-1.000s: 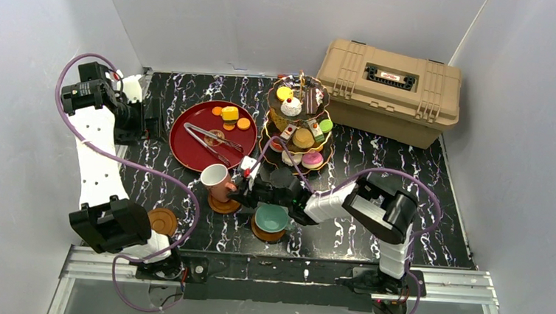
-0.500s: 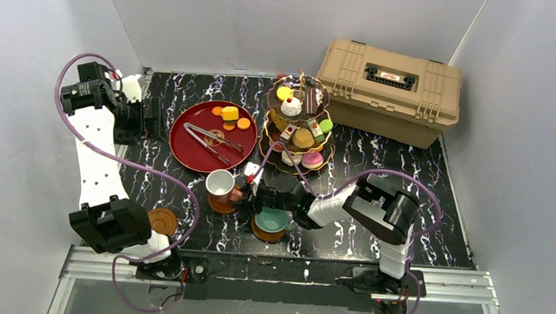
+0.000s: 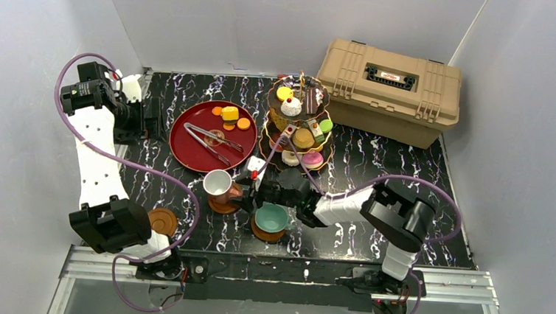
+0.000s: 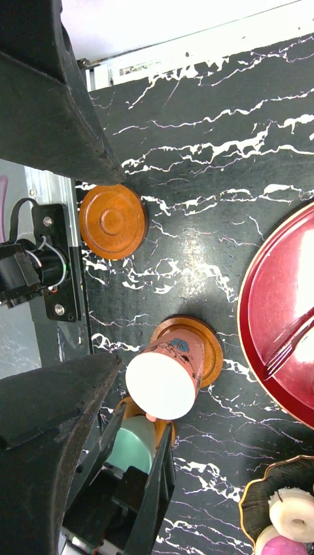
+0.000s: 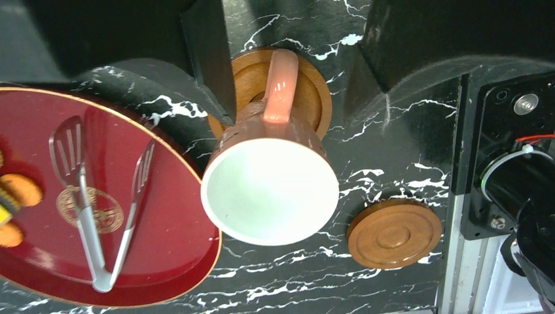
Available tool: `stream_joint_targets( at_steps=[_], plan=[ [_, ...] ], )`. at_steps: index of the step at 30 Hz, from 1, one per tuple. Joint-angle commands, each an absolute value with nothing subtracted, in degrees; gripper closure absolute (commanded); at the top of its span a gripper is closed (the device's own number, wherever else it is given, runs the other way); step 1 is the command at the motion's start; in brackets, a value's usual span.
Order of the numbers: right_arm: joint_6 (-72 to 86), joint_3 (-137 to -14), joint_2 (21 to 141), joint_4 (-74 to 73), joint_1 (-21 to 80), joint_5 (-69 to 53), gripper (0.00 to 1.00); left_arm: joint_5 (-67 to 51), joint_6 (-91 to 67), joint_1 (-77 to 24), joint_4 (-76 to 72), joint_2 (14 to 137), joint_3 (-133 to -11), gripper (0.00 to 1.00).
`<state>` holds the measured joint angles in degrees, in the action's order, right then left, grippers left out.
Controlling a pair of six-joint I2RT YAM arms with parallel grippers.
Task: Serve the afternoon tea
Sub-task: Place the cup on the coaster, then reset both arms
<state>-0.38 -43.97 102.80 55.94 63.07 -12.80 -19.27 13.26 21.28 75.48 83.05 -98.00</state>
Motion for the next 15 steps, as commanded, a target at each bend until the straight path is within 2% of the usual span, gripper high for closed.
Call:
stream_joint_targets(
  at_steps=[1,3,4,11,13,14,15],
  plan=[
    [-4.2,-43.2,96.3,53.1,62.9,-9.9,0.27,-20.1,13.6,21.6,76.8,82.9,-99.7,0.02],
    [-4.6,-42.5,93.3,50.6,62.9,-8.1,0.06,-20.4,13.5,21.6,76.8,82.8,-99.5,0.02],
    [-4.6,-42.3,91.6,49.1,62.9,-6.8,0.02,-20.5,13.5,21.5,76.7,82.8,-99.5,0.02],
    [-0.7,-40.1,78.3,35.2,61.4,6.3,0.02,-24.2,13.6,21.9,72.4,80.6,-94.6,0.02],
    [2.4,-37.8,74.2,31.9,59.7,12.5,0.02,-26.3,14.0,22.0,66.9,78.5,-89.2,0.02],
    [6.6,-34.3,69.2,26.8,56.1,23.6,0.02,-28.3,13.6,22.0,57.3,76.6,-81.4,0.02],
    [7.9,-32.8,67.4,26.0,54.2,25.6,0.02,-28.4,13.1,21.9,54.2,76.3,-79.3,0.02]
  ],
)
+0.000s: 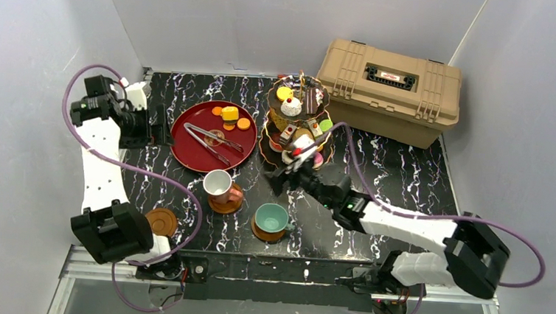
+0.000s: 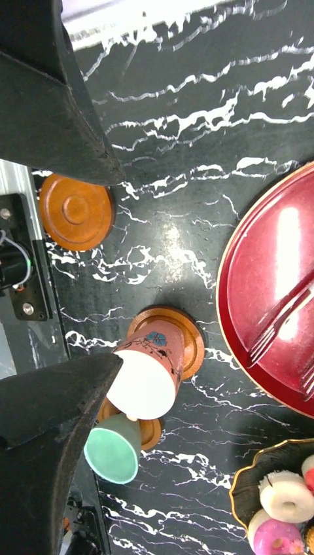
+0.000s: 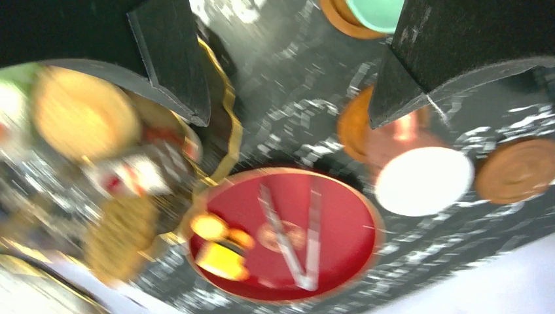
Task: Serve the afternoon tea
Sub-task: Reset both arms
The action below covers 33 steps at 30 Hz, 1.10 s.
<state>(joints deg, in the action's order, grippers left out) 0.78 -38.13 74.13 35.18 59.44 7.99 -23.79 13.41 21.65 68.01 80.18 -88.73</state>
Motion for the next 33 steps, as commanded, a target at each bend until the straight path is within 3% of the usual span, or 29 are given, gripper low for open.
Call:
stream_joint_targets(
  at_steps=[1,8,12,20,33],
  plan=[
    [9.3,-31.3,65.8,25.5,52.4,27.9,0.02,-28.3,12.4,21.9,51.1,76.4,-76.2,0.02],
    [13.5,-23.6,56.3,22.7,38.7,44.5,0.02,-31.4,10.3,22.0,26.6,72.2,-60.7,0.02],
    [8.2,-22.2,58.4,23.5,32.4,53.3,0.02,-34.8,6.7,22.0,7.8,68.6,-50.2,0.02],
    [13.4,-18.6,63.6,29.6,16.3,48.6,0.02,-37.4,0.7,22.0,-4.3,75.6,-42.0,0.02],
    [7.3,-14.9,72.9,47.3,11.5,43.1,0.02,-34.4,-8.9,21.4,-35.5,76.5,-25.6,0.02]
  ],
)
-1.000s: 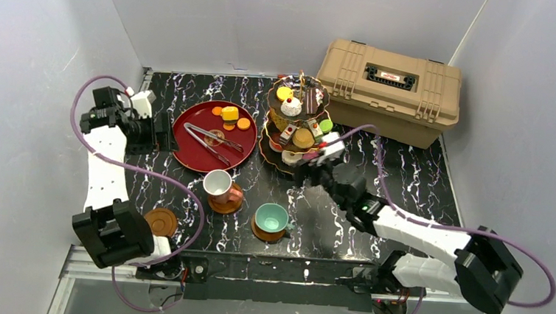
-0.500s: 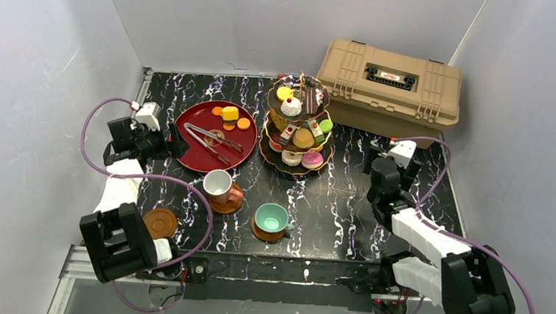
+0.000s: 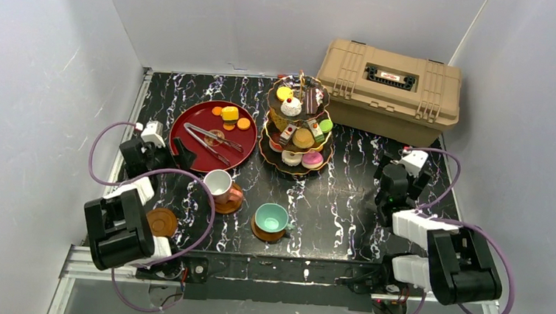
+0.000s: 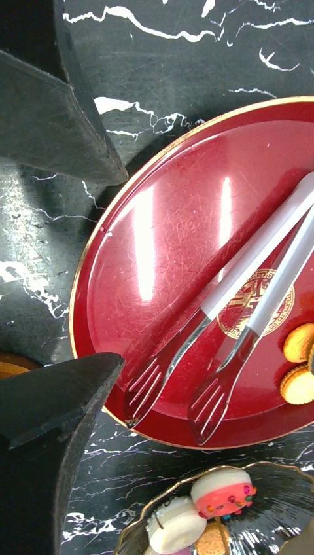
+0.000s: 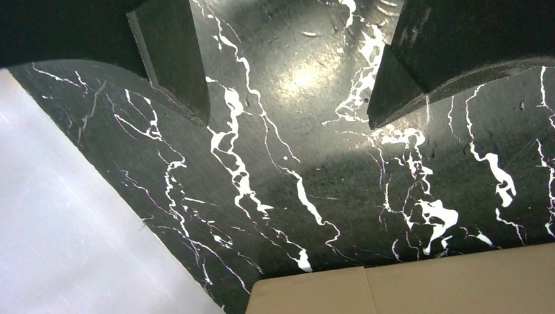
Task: Serve the afternoon tea
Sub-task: Reset both arms
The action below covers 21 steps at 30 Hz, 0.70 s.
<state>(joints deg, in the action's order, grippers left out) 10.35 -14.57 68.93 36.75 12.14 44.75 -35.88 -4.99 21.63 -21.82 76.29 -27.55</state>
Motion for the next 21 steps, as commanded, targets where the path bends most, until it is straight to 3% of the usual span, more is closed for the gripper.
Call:
stream_joint_targets(
  at_steps=[1,17,21],
  plan=[
    [6.7,-15.5,74.3,49.1,11.4,42.8,0.02,-33.7,-9.2,21.2,-37.3,76.9,-25.0,0.02],
    [0.9,-18.5,90.0,60.2,10.1,35.2,0.02,-23.2,-4.9,10.8,-59.4,82.1,-15.7,0.02],
    [-1.4,-11.9,92.0,72.7,10.1,31.3,0.02,-16.2,-1.7,6.2,-70.2,85.9,-11.6,0.02]
  ],
)
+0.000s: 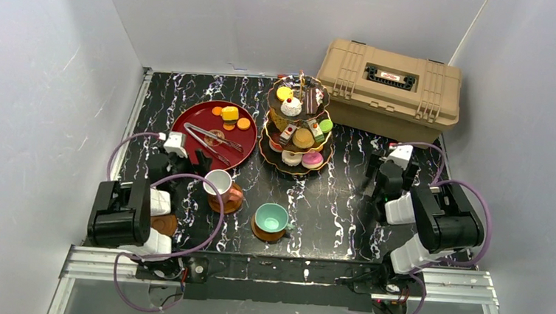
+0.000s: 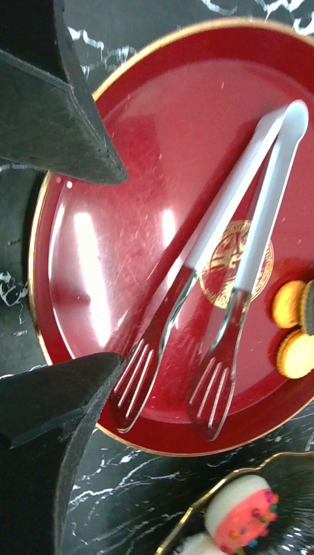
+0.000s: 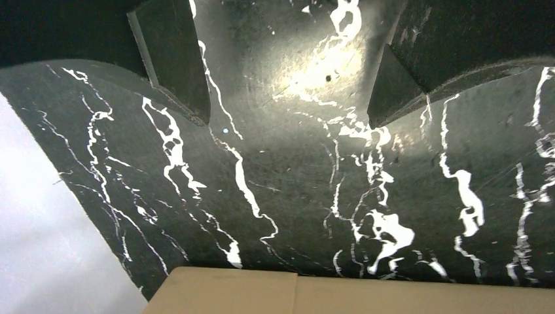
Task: Serve the afternoon tea
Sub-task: Reset both arms
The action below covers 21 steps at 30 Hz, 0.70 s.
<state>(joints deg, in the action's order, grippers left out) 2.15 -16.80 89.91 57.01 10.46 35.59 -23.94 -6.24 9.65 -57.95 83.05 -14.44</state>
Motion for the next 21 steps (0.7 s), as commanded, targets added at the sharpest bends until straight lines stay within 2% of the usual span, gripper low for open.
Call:
stream_joint_targets(
  at_steps=[1,3,6,21],
  plan=[
    [-2.1,-11.3,92.7,76.3,10.2,31.0,0.02,-14.7,-1.5,5.7,-66.6,85.4,-12.9,0.02],
    [-0.7,-13.2,91.9,71.1,10.1,32.1,0.02,-12.0,-2.2,5.3,-59.2,85.4,-16.9,0.02],
    [0.2,-15.7,92.1,66.5,9.2,31.9,0.02,-9.8,-1.5,4.0,-57.7,85.3,-17.4,0.02],
    [0.5,-14.9,92.2,68.8,8.4,31.3,0.02,-9.8,-1.5,4.0,-58.1,85.1,-17.1,0.02]
  ],
)
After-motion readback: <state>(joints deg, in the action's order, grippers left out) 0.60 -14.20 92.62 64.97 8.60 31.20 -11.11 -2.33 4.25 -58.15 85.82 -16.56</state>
